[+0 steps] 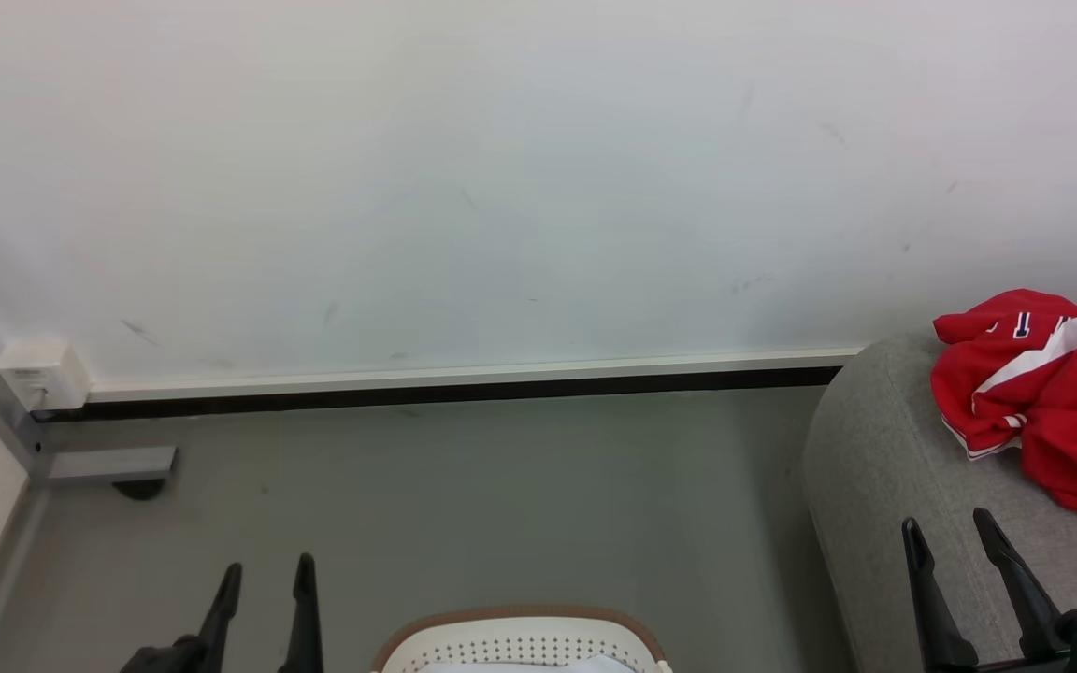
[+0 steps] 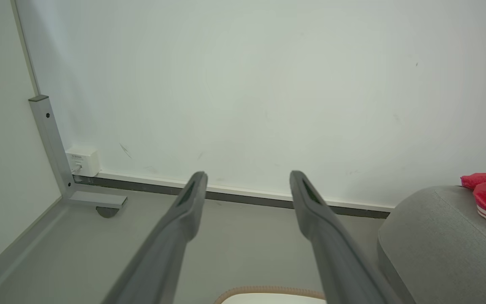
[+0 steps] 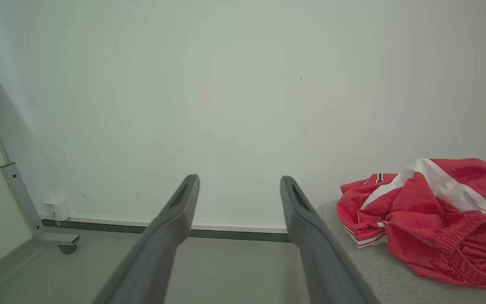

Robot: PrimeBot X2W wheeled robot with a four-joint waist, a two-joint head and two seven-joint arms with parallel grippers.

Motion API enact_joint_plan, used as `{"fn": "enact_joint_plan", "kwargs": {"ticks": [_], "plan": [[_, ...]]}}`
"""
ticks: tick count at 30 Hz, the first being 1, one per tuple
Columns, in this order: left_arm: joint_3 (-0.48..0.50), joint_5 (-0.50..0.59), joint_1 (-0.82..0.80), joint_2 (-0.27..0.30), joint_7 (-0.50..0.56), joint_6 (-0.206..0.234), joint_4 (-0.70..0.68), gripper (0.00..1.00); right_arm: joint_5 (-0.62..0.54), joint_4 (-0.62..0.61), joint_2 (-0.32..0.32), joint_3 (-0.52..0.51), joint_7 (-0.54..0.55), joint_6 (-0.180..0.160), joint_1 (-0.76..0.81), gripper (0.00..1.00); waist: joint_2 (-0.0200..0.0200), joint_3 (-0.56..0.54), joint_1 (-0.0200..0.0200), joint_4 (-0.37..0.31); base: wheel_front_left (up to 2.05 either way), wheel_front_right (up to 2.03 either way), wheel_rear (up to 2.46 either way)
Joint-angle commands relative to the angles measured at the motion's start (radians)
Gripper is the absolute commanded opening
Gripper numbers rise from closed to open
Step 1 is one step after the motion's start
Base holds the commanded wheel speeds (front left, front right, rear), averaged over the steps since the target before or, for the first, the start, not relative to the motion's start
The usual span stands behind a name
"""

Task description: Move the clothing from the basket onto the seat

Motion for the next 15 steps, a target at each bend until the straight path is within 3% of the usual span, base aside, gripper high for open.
{"fn": "enact_joint_plan", "kwargs": {"ticks": [1,15], "plan": [[0.015,0.025,0.003,-0.002,0.000,-0.011,0.010,1.00,-0.010,-0.006,-0.001,-0.001,0.000,-0.002,0.020,1.00,-0.0001,-0.001,0.0000,0.001,0.00,0.00,0.00],[0.063,0.077,-0.013,-0.024,-0.001,-0.060,0.046,1.00,-0.014,0.010,0.010,0.033,0.000,-0.002,-0.007,1.00,-0.0001,0.002,0.0000,-0.004,0.00,0.00,0.00]]}}
